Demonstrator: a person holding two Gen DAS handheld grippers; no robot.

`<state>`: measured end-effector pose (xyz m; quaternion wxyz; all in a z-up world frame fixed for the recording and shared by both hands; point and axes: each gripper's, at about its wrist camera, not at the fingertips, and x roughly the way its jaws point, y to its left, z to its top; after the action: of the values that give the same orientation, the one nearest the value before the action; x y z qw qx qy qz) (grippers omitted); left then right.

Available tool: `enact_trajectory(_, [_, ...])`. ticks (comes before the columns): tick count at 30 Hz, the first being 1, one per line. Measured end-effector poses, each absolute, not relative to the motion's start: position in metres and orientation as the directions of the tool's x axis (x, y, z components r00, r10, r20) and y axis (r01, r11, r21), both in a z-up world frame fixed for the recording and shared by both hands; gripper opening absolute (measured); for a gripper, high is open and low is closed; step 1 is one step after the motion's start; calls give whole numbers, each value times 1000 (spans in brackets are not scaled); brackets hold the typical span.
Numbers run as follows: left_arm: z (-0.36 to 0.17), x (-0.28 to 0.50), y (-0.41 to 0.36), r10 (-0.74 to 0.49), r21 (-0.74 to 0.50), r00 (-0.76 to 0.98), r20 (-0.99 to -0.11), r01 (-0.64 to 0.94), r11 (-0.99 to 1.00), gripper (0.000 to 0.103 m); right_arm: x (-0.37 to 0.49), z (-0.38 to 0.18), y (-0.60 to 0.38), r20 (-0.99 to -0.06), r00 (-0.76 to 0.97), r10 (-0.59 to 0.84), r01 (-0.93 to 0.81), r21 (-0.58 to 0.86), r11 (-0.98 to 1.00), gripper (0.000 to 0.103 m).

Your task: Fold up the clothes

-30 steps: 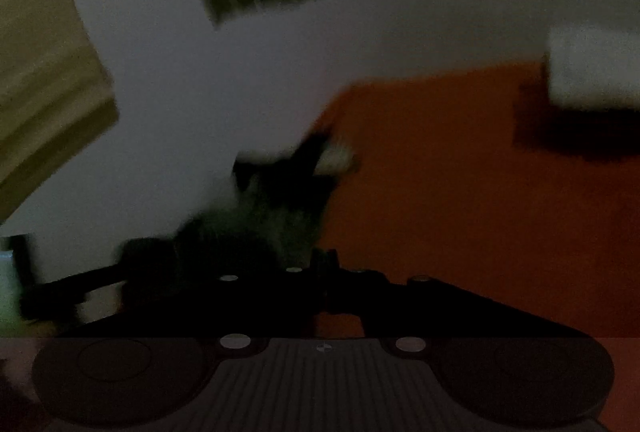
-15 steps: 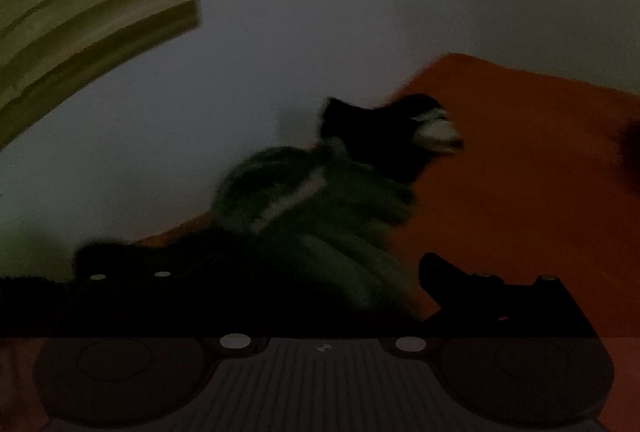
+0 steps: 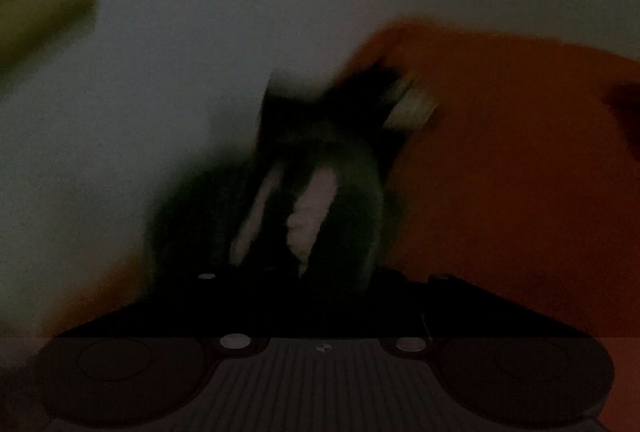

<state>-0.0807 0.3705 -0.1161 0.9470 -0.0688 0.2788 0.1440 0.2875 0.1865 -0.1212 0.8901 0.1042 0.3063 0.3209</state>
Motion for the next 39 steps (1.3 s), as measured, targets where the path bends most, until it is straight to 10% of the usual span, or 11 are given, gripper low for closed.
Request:
enact_trajectory(4, [-102,-80,345,178,-55,834,-522,-241,969,14,294,-40,85,-300,692,657,-473,498,727,14])
enact_trajectory(9, [-54,-89,311,123,-109,900,-419,-185,977,63,253,86,-4,-54,767,639,-564,419,712,14])
enact_trajectory(14, [21,-106,279,89,-119,968,-236,-120,986,87,191,211,-67,86,782,617,-618,241,749,14])
enact_trajectory(32, [168,42,26,-536,-119,843,-40,529,840,103,13,377,-215,99,861,499,-501,-14,866,15])
enact_trajectory(34, [171,38,-4,-624,-94,782,3,621,778,89,1,376,-226,80,872,482,-483,-8,875,15])
enact_trajectory(35, [171,35,-16,-639,-69,769,12,638,767,36,-8,373,-235,76,882,464,-465,-16,885,15])
enact_trajectory(36, [171,30,-25,-636,-37,772,12,636,771,10,-16,370,-244,74,892,446,-446,-16,895,15])
enact_trajectory(39, [171,18,-48,-615,49,788,21,613,788,9,-36,364,-271,90,916,392,-394,11,919,15])
